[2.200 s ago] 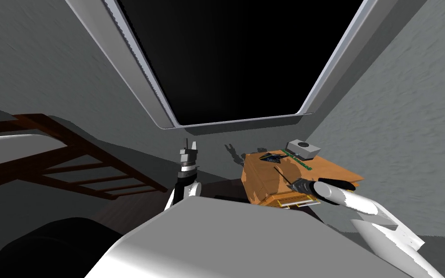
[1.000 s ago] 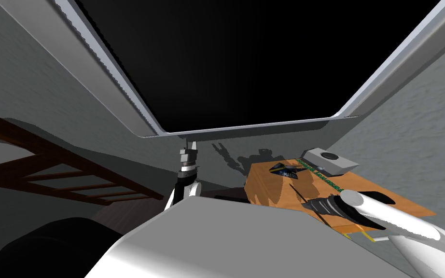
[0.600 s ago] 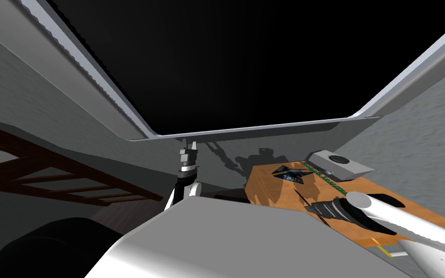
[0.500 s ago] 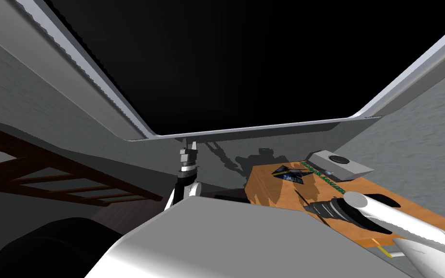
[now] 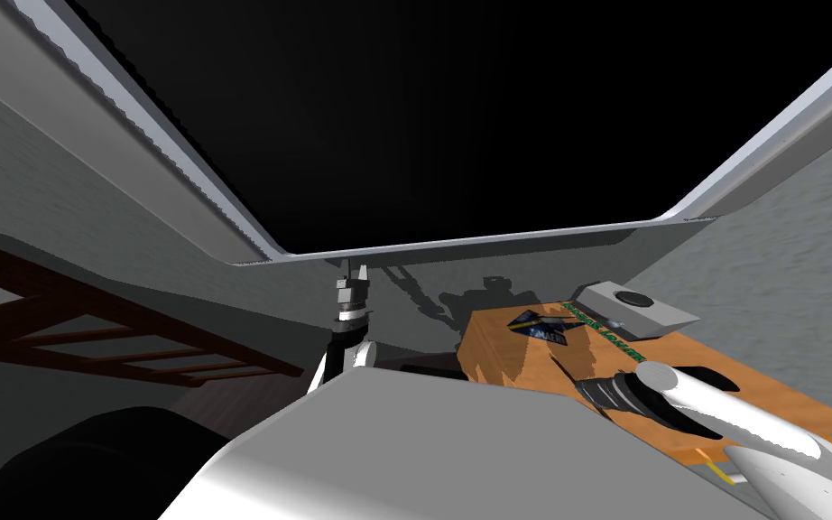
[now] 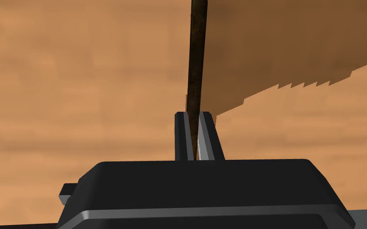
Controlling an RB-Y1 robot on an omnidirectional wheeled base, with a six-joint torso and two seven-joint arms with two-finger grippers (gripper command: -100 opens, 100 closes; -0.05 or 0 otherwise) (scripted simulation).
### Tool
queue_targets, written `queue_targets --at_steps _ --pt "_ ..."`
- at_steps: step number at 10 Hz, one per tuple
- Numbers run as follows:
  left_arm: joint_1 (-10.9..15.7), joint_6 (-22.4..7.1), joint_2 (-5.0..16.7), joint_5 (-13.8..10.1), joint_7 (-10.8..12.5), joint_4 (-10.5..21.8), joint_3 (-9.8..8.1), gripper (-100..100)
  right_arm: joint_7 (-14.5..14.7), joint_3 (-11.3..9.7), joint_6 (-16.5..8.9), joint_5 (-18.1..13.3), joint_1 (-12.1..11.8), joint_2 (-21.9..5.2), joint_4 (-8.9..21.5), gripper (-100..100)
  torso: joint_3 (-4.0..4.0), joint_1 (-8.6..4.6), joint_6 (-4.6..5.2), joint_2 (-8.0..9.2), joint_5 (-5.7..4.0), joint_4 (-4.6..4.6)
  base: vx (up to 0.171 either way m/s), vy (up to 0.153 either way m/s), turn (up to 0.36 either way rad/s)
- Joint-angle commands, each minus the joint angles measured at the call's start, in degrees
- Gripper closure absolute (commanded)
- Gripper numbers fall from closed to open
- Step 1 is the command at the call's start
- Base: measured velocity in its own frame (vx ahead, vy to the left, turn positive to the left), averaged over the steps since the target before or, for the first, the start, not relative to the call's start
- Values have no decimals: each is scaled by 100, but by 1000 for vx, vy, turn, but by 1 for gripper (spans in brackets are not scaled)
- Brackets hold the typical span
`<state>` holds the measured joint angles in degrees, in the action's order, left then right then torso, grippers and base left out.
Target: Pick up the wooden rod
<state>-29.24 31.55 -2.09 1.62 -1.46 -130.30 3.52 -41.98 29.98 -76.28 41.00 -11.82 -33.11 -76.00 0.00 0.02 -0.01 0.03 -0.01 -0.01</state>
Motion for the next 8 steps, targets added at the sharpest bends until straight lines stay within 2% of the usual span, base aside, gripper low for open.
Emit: queue_targets --at_steps 1,3,4,5,6,7,8 --pt "0 0 0 0 0 0 0 0 0 0 0 0 0 0 0 100 0 0 0 0 0 0 0 0 0" --pt "0 0 0 0 0 0 0 0 -3 1 0 1 -1 0 1 100 0 1 -2 0 0 0 0 0 0" --pt "0 0 0 0 0 0 0 0 -3 1 -1 1 -1 1 1 0 0 2 -2 0 1 0 0 0 0" --pt "0 0 0 0 0 0 0 0 -82 46 -182 61 -39 -87 -171 100 0 1 -2 0 1 0 -10 16 15" --pt "0 0 0 0 0 0 0 0 -116 68 -260 89 -57 -127 -243 100 3 8 -2 4 6 2 -17 19 9" --pt "0 0 0 0 0 0 0 0 -76 66 -198 81 -65 -103 -208 100 5 12 0 8 5 2 -8 7 0" --pt "0 0 0 0 0 0 0 0 -86 68 -220 84 -69 -106 -223 0 3 8 0 5 2 1 0 0 0"
